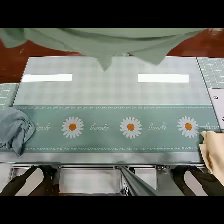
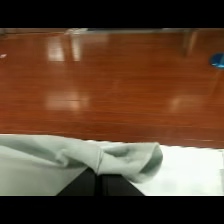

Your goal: Fold the shirts.

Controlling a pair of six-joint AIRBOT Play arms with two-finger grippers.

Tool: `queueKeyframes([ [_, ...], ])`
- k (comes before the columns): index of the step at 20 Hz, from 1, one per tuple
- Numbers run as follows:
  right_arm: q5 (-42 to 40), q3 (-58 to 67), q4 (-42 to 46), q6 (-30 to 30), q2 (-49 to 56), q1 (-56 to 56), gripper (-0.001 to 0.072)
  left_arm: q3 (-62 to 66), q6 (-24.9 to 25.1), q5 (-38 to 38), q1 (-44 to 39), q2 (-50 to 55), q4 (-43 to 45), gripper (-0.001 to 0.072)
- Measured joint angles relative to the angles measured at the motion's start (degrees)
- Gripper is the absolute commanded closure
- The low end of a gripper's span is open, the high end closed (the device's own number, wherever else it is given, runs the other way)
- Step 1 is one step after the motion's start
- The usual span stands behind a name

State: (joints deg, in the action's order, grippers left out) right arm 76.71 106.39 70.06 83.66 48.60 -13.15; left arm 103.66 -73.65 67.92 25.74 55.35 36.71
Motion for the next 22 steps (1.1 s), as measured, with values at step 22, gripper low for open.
queueKeyframes([
  [22, -17.51, -63.45, 0.46, 6.32, 4.72, 0.0, 0.0668, -49.13, -3.37, -22.27, -21.11, 10.08, 13.57, 0.0679],
])
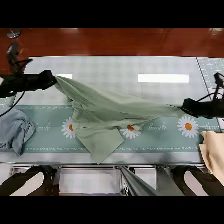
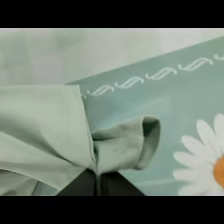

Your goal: Fold the shirts.

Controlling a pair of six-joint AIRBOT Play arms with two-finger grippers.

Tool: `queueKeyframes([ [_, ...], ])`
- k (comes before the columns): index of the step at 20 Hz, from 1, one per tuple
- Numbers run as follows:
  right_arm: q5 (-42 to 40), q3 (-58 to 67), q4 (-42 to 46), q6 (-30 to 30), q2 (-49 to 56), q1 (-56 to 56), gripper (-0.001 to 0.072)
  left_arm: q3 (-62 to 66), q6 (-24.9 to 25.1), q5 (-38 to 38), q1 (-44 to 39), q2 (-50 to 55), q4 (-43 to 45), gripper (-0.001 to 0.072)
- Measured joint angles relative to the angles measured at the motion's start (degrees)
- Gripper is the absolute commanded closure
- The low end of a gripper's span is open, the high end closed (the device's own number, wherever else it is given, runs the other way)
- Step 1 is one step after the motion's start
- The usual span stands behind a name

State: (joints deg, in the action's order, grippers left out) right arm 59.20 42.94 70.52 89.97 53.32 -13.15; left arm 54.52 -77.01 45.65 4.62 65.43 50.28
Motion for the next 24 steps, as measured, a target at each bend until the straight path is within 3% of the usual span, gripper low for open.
queueKeyframes([
  [1, -1.36, 1.38, -1.05, -0.07, 4.17, 0.0, 0.0667, 0.37, 0.0, -0.59, -0.63, 2.4, -0.11, 0.0678],
  [2, -2.08, 3.23, -2.58, -0.17, 8.46, 0.0, 0.0588, 0.96, -0.02, -1.25, -1.36, 4.83, -0.55, 0.0672],
  [3, -2.6, 5.16, -4.39, -0.22, 12.11, 0.0, 0.0239, 1.53, -0.15, -1.22, -1.88, 6.78, -0.72, 0.0498],
  [4, -2.32, 7.32, -6.1, -0.33, 15.56, -0.04, 0.0091, 2.27, -0.17, -0.81, -2.29, 8.55, -1.27, 0.0082],
  [5, -1.62, 9.57, -7.87, -0.44, 18.25, -0.24, 0.0091, 3.08, -0.17, -0.07, -2.43, 9.7, -1.53, 0.0004],
  [9, 7.34, 19.26, -9.22, -1.2, 23.1, -4.52, 0.0094, 8.22, 0.96, 12.76, 1.9, 11.96, 2.27, 0.0006],
  [11, 11.78, 21.42, -6.73, -1.62, 22.14, -8.5, 0.0095, 8.96, 1.31, 20.76, 7.26, 11.45, 5.57, 0.0006],
  [14, 15.5, 19.3, -0.26, -1.97, 18.67, -16.13, 0.0096, 2.91, 1.6, 26.4, 16.72, 7.52, 6.4, 0.0006],
  [19, 11.96, 4.15, -5.44, -6.93, 10.88, -23.65, 0.0095, -16.81, 6.23, 26.34, 22.12, 0.79, -5.62, 0.0006],
  [24, 9.16, -5.44, -13.49, -12.48, 7.65, -25.22, 0.0096, -27.47, 8.11, 19.3, 15.19, 0.0, -11.67, 0.0006],
])
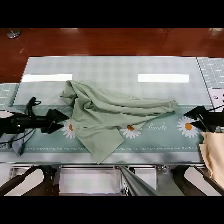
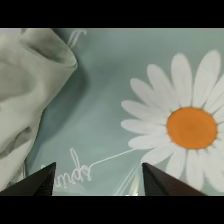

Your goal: Fold the shirts.

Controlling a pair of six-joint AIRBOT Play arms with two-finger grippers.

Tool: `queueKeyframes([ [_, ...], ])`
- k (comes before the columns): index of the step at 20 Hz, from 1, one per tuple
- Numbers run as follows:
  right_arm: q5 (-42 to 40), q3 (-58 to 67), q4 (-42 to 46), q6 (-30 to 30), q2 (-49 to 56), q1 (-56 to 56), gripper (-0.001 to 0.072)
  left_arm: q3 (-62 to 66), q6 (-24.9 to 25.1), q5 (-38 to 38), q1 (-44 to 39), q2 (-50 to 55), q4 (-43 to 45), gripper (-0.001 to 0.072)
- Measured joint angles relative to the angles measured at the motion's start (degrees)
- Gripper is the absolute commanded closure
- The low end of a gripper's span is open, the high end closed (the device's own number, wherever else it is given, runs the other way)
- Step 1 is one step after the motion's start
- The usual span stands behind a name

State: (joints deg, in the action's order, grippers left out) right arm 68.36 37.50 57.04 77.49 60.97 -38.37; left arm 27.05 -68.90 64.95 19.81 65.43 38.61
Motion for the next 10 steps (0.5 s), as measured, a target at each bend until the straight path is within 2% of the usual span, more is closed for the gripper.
queueKeyframes([
  [3, -0.79, -1.7, -1.62, -1.11, -0.46, -0.26, 0.0095, -1.99, -0.55, -3.67, -7.63, 1.73, -2.89, 0.001],
  [4, -0.79, -1.99, -2.01, -1.33, -0.57, -0.28, 0.0096, -2.27, -0.85, -4.66, -10.05, 2.49, -4.26, 0.0209],
  [5, -0.79, -2.23, -2.29, -1.44, -0.61, -0.31, 0.0096, -2.4, -0.85, -6.36, -12.41, 3.21, -4.74, 0.0688],
  [8, -1.81, -2.51, -3.98, -1.14, -0.48, -0.35, 0.0096, -1.62, 0.31, -11.28, -16.9, 4.52, -5.77, 0.0679],
  [10, -3.54, -2.58, -5.84, -0.87, 0.63, 0.15, 0.0096, 0.02, 1.03, -11.06, -18.23, 4.85, -6.64, 0.0679],
])
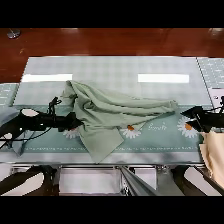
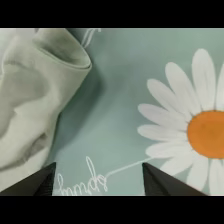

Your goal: Fold the shirts.

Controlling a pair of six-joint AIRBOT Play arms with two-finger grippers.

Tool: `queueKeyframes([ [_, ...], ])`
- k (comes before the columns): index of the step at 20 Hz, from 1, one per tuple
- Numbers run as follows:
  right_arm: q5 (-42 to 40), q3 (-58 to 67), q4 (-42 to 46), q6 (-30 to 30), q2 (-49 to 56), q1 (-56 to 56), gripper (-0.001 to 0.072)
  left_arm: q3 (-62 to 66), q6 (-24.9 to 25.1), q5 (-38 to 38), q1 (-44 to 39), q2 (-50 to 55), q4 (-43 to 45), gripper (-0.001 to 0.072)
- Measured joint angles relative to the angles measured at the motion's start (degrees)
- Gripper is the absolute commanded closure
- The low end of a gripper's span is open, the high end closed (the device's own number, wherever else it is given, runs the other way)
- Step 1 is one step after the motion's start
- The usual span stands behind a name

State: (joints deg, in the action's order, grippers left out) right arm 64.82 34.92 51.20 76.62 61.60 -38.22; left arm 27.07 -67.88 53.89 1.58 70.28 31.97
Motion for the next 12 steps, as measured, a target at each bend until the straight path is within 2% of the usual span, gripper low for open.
queueKeyframes([
  [9, -8.66, 7.67, -7.21, 2.1, 15.02, 11.54, 0.01, 5.09, 0.7, 1.44, -1.42, 0.33, -1.53, 0.0678],
  [10, -8.92, 8.94, -7.52, 2.49, 16.72, 12.94, 0.0256, 5.25, 0.72, 1.53, -1.46, 0.33, -1.53, 0.0679],
  [11, -9.38, 10.08, -7.91, 2.86, 18.12, 14.12, 0.065, 5.33, 0.74, 1.55, -1.46, 0.31, -1.55, 0.0679],
  [12, -9.55, 11.26, -8.13, 3.23, 19.37, 15.21, 0.0668, 5.51, 0.85, 1.57, -1.46, 0.33, -1.53, 0.0679],
])
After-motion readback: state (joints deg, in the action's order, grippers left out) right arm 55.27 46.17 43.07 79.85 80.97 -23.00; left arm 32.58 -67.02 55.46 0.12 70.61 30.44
